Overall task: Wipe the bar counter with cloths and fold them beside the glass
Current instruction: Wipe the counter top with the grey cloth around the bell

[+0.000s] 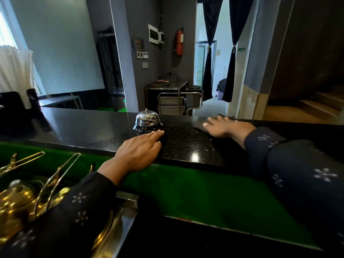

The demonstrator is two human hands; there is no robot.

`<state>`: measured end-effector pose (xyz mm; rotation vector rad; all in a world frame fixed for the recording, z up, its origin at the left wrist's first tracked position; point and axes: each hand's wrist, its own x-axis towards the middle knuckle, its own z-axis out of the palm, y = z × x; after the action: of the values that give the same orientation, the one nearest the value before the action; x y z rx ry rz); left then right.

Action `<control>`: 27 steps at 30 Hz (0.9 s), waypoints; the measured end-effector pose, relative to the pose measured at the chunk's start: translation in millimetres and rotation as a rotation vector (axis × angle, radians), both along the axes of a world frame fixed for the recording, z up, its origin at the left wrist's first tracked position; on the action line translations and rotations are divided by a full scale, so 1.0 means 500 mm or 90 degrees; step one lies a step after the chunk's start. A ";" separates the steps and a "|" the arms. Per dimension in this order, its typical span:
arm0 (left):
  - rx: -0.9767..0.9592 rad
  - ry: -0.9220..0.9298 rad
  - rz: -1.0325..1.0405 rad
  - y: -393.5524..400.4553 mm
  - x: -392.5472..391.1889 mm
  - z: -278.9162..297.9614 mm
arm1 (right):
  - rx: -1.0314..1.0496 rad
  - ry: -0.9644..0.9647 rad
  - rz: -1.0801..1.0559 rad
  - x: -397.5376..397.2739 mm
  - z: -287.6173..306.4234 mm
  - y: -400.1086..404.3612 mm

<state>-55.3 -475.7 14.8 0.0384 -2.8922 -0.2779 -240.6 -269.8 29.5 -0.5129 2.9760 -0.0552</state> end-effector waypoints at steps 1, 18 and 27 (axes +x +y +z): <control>0.012 0.005 0.001 0.001 0.002 0.001 | 0.002 0.003 0.024 0.009 -0.001 -0.032; 0.038 -0.063 0.012 0.014 0.017 0.008 | -0.036 0.021 0.286 0.260 -0.014 0.056; -0.010 -0.045 0.017 0.008 0.003 0.000 | -0.021 -0.013 0.029 0.133 0.003 0.195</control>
<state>-53.7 -471.9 15.0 0.0846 -2.9616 -0.2540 -174.2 -172.4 31.3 -0.5809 2.9464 -0.1042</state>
